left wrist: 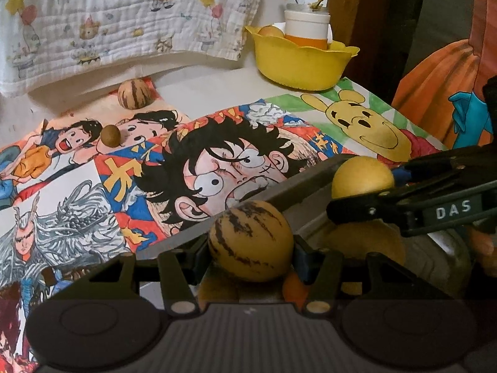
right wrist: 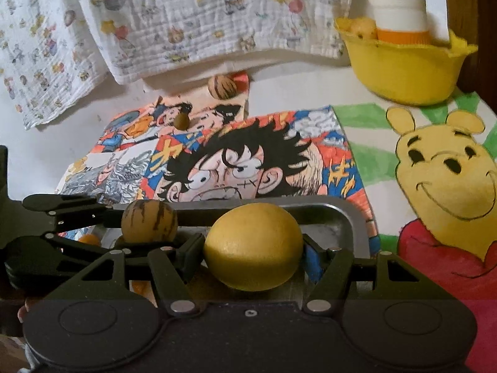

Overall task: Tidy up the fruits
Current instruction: 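Carry the yellow fruit to the tray with right tool while left carries the melon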

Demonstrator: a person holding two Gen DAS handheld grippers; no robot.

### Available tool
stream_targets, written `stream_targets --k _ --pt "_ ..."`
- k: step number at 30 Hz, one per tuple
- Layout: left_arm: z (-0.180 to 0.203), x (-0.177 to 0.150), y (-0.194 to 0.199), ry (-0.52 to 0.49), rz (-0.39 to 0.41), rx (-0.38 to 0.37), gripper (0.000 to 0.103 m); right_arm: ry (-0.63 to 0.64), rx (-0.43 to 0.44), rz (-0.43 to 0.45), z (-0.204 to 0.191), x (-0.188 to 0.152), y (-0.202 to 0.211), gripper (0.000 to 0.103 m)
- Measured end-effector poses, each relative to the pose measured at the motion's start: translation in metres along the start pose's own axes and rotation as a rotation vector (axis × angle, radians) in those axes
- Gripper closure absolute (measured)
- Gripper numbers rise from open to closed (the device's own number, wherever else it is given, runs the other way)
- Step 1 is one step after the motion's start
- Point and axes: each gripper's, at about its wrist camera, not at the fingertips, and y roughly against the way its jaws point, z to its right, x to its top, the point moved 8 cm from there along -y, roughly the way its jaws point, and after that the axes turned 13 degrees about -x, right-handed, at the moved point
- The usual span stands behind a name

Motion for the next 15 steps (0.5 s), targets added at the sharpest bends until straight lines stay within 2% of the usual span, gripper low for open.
stream_targets --k 11,15 --pt "-0.001 0.000 0.002 0.024 -0.004 -0.006 0.043 0.015 0.000 -0.011 -0.005 0.001 -0.002 0.035" --pt "0.001 -0.002 0.009 0.021 0.010 0.002 0.038 -0.002 0.003 0.006 -0.003 0.000 0.003 0.034"
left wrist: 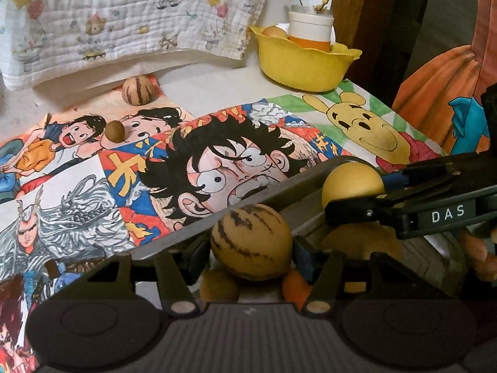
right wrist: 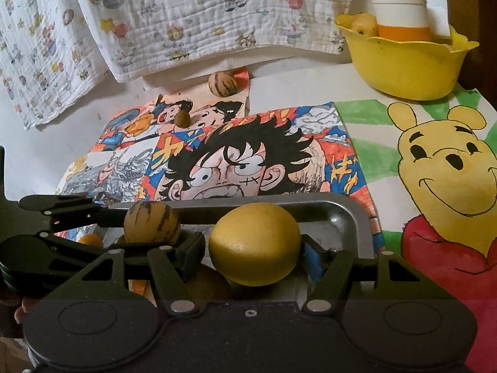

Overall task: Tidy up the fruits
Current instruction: 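Carry the yellow fruit to the tray with right tool while left carries the melon, then open both tools, releasing the yellow fruit and striped melon onto the tray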

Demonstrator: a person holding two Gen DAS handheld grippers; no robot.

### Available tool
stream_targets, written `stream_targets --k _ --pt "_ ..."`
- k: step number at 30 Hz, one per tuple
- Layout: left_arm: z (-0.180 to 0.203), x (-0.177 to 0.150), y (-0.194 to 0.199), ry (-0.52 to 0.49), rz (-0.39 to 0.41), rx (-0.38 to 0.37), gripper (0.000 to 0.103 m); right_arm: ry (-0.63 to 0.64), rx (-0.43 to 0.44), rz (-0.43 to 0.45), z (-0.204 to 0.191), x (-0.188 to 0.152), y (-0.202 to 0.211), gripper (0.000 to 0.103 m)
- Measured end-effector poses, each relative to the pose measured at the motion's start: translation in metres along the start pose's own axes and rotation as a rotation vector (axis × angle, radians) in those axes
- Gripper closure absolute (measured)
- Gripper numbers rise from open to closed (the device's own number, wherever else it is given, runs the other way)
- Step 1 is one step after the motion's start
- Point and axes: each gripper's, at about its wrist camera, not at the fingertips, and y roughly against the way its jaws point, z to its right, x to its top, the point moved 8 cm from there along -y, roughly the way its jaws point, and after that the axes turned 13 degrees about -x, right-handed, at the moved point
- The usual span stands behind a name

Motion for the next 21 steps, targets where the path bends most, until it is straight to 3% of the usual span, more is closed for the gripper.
stream_targets --k 11,16,21 --pt "-0.002 -0.010 0.044 0.062 0.085 0.053 0.019 0.002 0.025 0.082 0.002 -0.012 0.035 0.019" --pt "-0.004 -0.022 0.070 0.113 0.151 0.094 0.003 0.038 0.034 0.134 -0.008 -0.023 0.058 0.013" --pt "-0.002 -0.046 0.095 0.135 0.187 0.150 0.001 0.088 0.057 0.163 -0.020 -0.039 0.079 0.004"
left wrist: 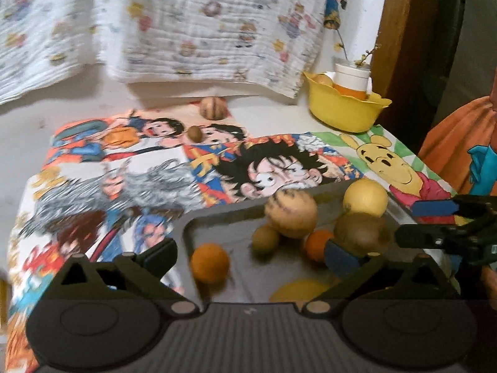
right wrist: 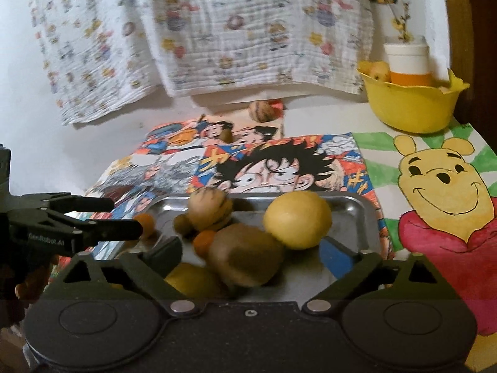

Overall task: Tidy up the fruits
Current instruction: 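Open both tools, releasing the yellow fruit and striped melon onto the tray, then pull both tools back from the tray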

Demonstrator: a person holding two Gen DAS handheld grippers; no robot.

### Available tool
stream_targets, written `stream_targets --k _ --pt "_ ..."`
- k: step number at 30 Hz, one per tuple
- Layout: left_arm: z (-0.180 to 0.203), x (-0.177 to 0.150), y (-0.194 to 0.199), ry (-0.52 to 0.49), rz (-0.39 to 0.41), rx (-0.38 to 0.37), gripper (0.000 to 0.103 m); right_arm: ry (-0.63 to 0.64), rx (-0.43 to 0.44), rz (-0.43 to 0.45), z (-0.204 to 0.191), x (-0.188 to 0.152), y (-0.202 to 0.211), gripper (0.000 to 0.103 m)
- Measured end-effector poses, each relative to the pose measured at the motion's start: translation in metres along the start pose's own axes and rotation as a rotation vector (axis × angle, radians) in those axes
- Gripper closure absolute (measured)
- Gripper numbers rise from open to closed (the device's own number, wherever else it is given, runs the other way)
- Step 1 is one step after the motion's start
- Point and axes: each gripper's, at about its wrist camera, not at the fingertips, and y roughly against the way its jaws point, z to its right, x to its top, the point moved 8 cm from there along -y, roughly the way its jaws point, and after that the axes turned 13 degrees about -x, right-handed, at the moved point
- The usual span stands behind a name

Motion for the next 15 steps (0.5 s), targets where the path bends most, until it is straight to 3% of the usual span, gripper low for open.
stream_targets --k 6,15 --pt "-0.004 -0.032 0.029 0.029 0.004 0.018 0.001 0.115 0.027 0.019 -0.023 -0.021 0.023 0.001" --pt "0.009 -0.065 0.050 -0.045 -0.024 0.014 0.001 0.304 -0.011 0.003 -0.043 -0.053 0.041 0.001"
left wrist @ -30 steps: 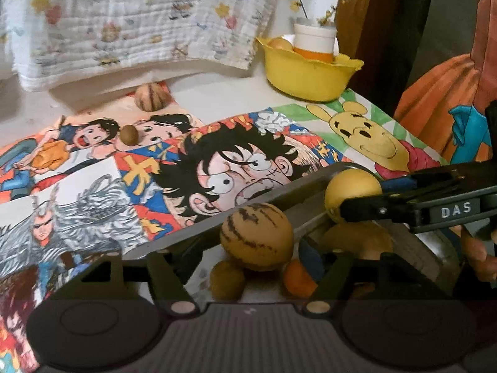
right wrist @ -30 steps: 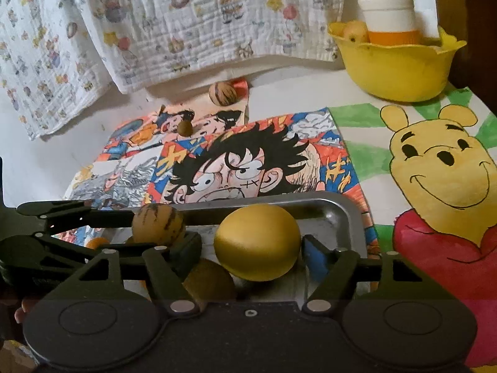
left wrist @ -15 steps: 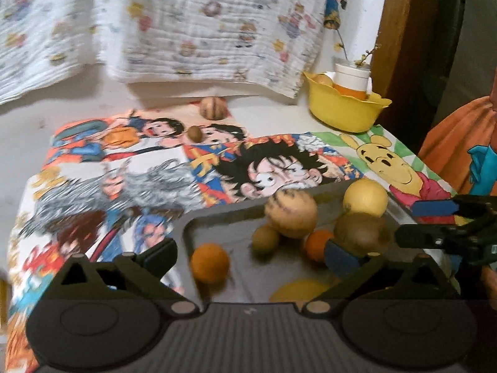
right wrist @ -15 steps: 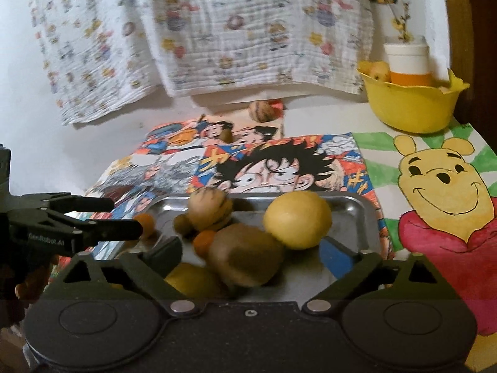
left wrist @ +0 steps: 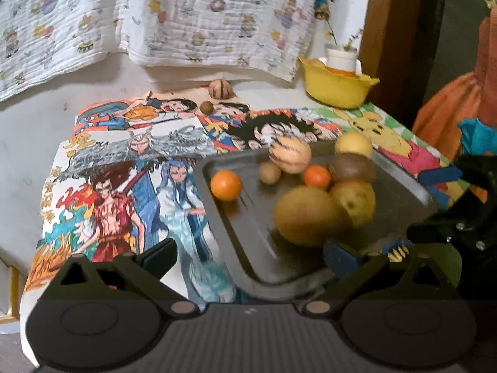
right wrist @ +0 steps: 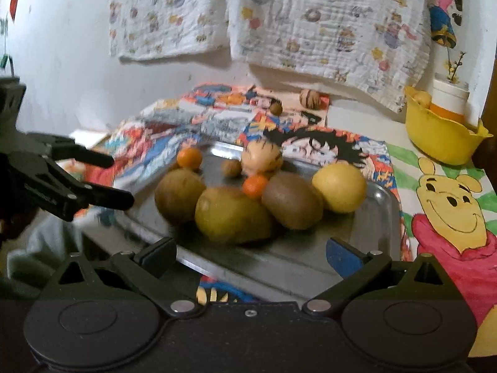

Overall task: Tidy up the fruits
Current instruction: 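Pull both tools back from the tray, then move both tools toward the remaining striped melon and brown longan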

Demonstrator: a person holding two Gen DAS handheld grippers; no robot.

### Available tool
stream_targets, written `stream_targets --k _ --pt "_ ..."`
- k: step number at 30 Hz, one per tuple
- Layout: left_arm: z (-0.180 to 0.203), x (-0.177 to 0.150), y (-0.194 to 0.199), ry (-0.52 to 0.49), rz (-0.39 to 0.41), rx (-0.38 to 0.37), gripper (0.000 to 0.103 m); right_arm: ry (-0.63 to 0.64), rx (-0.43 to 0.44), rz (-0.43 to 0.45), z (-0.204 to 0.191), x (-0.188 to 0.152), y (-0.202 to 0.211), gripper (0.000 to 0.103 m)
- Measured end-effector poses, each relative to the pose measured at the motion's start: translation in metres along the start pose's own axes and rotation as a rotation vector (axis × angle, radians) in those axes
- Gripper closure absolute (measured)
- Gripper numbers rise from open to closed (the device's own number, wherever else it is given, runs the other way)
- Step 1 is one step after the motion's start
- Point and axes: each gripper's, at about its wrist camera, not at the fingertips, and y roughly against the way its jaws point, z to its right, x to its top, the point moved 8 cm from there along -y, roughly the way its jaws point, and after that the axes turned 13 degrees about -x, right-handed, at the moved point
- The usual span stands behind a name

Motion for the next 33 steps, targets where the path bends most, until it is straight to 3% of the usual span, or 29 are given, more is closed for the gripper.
stream_targets --k 15,33 --pt "-0.005 -0.015 0.008 -0.032 -0.083 0.031 0.001 -0.063 -0.146 -0.107 0.025 -0.020 -0.001 0.001" --pt "-0.045 0.042 0.011 -0.062 -0.068 0.126 0.001 0.002 -0.157 -0.075 0.039 0.019 -0.008 0.001"
